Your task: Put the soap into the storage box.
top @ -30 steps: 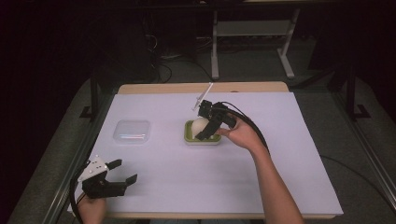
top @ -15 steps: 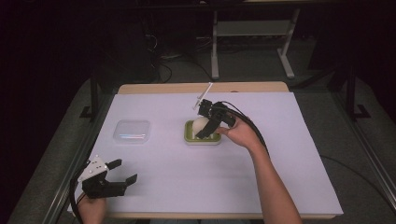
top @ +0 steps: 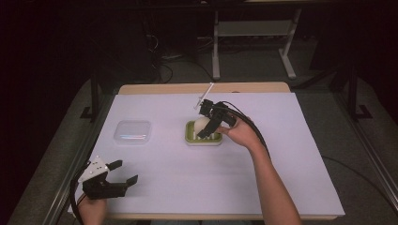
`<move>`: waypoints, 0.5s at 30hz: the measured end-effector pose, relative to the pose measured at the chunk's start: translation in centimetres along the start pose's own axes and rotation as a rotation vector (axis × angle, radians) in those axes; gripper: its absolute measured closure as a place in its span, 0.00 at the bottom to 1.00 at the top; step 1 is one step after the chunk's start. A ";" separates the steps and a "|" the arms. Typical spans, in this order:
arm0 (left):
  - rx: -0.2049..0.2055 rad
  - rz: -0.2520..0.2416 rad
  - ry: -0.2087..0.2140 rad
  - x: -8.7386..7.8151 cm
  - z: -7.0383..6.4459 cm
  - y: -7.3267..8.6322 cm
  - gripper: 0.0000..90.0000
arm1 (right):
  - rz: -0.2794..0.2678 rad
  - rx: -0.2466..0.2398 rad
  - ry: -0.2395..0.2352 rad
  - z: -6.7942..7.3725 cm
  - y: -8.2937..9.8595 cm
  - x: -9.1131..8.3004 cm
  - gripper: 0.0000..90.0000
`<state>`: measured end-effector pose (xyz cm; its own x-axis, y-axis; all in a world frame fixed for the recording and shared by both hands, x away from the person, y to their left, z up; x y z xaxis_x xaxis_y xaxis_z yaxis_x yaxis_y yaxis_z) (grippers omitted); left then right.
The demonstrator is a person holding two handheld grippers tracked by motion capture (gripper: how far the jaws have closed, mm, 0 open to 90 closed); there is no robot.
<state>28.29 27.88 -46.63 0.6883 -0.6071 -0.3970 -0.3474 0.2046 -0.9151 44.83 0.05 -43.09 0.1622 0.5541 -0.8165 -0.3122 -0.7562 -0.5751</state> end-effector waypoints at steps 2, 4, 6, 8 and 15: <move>-0.002 0.000 -0.001 0.0 0.0 0.0 0.14 | -0.002 0.001 -0.005 -0.1 0.0 0.1 0.26; -0.003 -0.001 -0.001 0.0 0.0 0.0 0.14 | -0.002 0.005 -0.004 -0.2 0.0 0.2 0.26; -0.006 -0.003 -0.002 0.0 0.0 0.0 0.14 | 0.002 0.009 -0.006 -0.2 0.1 0.3 0.26; -0.007 -0.004 -0.002 0.0 0.0 0.0 0.14 | 0.002 0.008 -0.002 -0.4 0.1 0.5 0.26; -0.007 -0.002 -0.002 0.0 0.0 0.0 0.14 | 0.004 0.015 -0.006 -0.7 0.2 0.8 0.26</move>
Point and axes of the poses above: each handheld gripper's, and its own axes: x roughly forward along the jaws, y roughly out of its underside, z roughly to its left, the point moved 8 cm from there along x, roughly forward along the jaws, and after that the axes turned 7 degrees about -z, right-handed, at the moved point
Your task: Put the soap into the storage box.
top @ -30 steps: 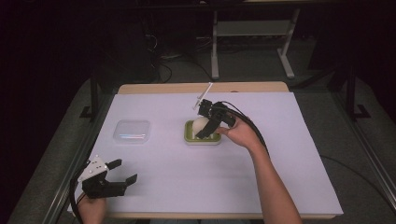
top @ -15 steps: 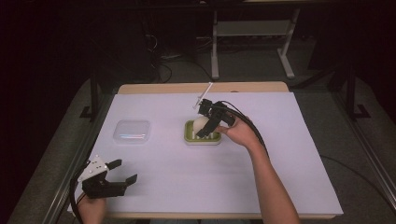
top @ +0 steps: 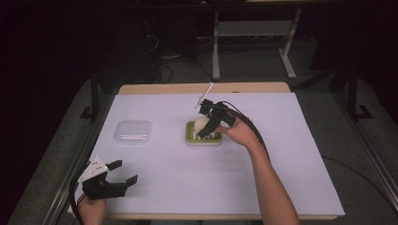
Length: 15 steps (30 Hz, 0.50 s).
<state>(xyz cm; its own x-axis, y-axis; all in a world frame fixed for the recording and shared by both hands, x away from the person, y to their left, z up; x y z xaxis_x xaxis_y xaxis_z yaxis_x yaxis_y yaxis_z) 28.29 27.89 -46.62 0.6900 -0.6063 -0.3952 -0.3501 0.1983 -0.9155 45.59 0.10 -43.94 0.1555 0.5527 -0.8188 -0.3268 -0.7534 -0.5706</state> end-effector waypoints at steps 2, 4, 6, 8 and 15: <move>0.000 0.000 -0.001 0.0 0.0 0.0 0.14 | 0.003 0.001 -0.002 -0.1 0.0 0.1 0.26; -0.002 -0.001 -0.001 0.0 0.0 0.0 0.14 | 0.005 0.006 -0.001 -0.1 0.0 0.2 0.26; 0.001 0.000 -0.001 0.0 0.0 0.0 0.14 | 0.002 0.007 -0.005 -0.1 0.0 0.3 0.26; 0.000 0.000 -0.001 0.0 0.0 0.0 0.14 | 0.002 0.011 -0.005 -0.2 -0.1 0.4 0.26; -0.004 -0.003 -0.002 0.0 0.0 0.0 0.14 | 0.007 0.015 -0.007 -0.4 -0.2 0.9 0.26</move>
Point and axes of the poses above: each handheld gripper's, and its own axes: x roughly forward along the jaws, y roughly out of its underside, z roughly to its left, the point moved 8 cm from there along x, roughly forward along the jaws, and after that the axes turned 7 degrees about -z, right-handed, at the moved point
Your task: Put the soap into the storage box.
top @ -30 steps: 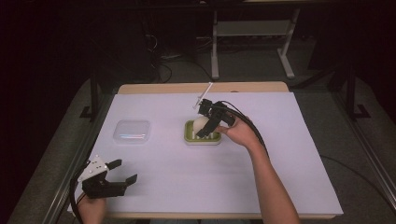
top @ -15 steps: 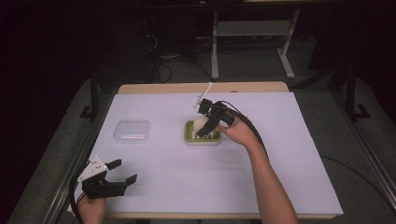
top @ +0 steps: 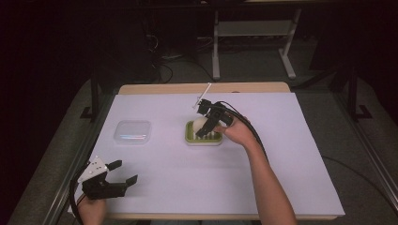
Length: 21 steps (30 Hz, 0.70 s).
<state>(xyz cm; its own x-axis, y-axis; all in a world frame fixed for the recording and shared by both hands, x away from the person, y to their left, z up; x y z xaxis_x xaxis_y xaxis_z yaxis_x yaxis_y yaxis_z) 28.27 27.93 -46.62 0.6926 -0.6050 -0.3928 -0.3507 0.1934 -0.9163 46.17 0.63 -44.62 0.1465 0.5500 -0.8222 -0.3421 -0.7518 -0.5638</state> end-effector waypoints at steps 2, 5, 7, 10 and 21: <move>0.002 0.001 0.001 0.0 0.0 0.0 0.14 | 0.000 -0.001 -0.004 -0.1 0.0 0.2 0.26; 0.000 0.003 0.002 0.0 -0.1 0.0 0.14 | 0.007 0.005 0.003 -0.1 0.0 0.4 0.26; 0.003 0.004 0.002 0.0 -0.1 0.0 0.14 | 0.012 0.006 -0.003 -0.3 0.1 0.6 0.26; 0.001 0.002 0.000 0.0 0.0 0.0 0.14 | 0.020 0.015 -0.002 -0.5 0.3 0.8 0.26; 0.004 0.001 0.002 0.0 0.0 0.0 0.14 | 0.043 0.026 -0.003 -0.7 0.6 1.6 0.26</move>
Point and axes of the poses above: each handheld gripper's, and its own axes: x roughly forward along the jaws, y roughly out of its underside, z roughly to its left, the point moved 8 cm from there along x, roughly forward along the jaws, and after that the axes turned 7 degrees about -z, right-handed, at the moved point
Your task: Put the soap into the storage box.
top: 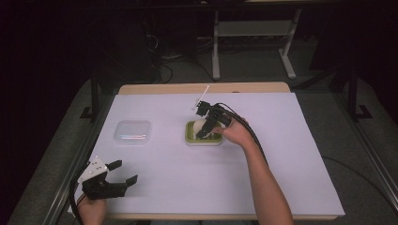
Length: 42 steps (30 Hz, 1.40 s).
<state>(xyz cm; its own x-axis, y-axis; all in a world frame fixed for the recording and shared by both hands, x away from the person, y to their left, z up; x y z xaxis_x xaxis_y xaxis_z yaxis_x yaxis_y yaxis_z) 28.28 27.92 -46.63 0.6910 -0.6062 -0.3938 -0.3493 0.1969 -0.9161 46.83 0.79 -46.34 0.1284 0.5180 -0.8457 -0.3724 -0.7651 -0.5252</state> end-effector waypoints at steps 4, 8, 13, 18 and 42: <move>0.001 0.003 0.001 0.0 0.0 0.0 0.14 | 0.015 0.000 0.007 -0.1 0.2 0.3 0.26; 0.002 0.004 -0.001 0.0 0.0 0.0 0.14 | 0.020 0.001 0.011 -0.1 0.2 0.5 0.26; 0.002 0.004 0.000 0.0 0.0 0.0 0.14 | 0.028 0.004 0.016 -0.2 0.3 0.6 0.26; 0.002 0.002 0.000 0.0 0.0 0.0 0.14 | 0.026 0.007 0.020 -0.4 0.4 0.6 0.26; 0.003 0.004 -0.001 0.0 0.0 0.0 0.14 | 0.034 0.014 0.027 -0.6 0.5 0.8 0.26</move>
<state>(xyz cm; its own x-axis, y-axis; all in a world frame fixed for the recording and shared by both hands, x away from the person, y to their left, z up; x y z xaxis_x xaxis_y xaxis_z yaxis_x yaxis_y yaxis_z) 28.27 27.95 -46.66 0.6901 -0.6049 -0.3973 -0.3498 0.2017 -0.9148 47.27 0.61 -47.31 0.1404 0.4807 -0.8656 -0.3897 -0.7769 -0.4946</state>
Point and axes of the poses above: each handheld gripper's, and its own axes: x roughly forward along the jaws, y roughly out of its underside, z roughly to its left, the point moved 8 cm from there along x, roughly forward along the jaws, and after that the axes turned 7 degrees about -z, right-handed, at the moved point
